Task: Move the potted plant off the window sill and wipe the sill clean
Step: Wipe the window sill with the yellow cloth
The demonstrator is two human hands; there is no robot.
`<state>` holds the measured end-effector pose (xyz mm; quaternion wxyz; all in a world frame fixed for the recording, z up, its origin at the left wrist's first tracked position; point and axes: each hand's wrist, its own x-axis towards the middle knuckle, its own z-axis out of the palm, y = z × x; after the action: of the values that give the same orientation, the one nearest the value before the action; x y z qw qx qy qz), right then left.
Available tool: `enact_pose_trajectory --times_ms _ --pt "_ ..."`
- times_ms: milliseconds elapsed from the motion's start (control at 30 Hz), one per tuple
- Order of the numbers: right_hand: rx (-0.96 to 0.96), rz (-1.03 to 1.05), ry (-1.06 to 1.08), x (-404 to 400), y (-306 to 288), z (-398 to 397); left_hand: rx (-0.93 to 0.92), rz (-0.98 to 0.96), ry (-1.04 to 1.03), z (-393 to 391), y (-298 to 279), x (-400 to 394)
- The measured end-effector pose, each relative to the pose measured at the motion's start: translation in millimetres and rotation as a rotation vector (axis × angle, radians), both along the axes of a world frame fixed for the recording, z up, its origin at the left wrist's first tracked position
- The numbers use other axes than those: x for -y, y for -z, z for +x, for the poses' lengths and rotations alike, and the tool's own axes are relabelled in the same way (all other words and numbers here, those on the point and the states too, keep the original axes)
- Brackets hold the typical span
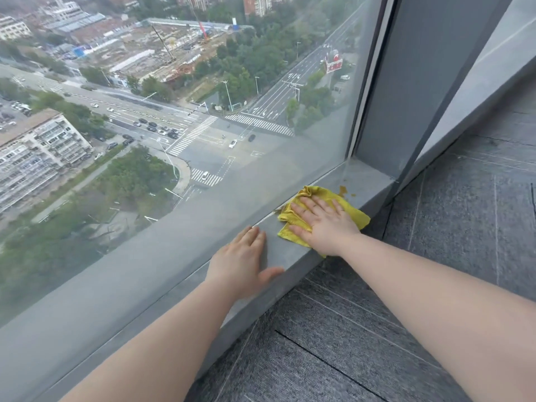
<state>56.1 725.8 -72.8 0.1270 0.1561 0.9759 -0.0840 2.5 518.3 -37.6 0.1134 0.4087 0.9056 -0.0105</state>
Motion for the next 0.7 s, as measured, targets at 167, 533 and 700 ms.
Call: enact_pose_trajectory --times_ms 167,533,700 --pt "0.015 0.019 0.122 36.8 -8.7 2.3 0.029 0.034 0.033 -5.1 1.1 64.8" --pt "-0.023 -0.016 -0.153 154.8 -16.5 44.6 0.000 0.053 0.057 18.1 -3.7 118.7" --pt "-0.006 0.018 -0.158 133.6 -18.7 45.6 0.014 0.004 0.073 24.2 -8.0 129.4"
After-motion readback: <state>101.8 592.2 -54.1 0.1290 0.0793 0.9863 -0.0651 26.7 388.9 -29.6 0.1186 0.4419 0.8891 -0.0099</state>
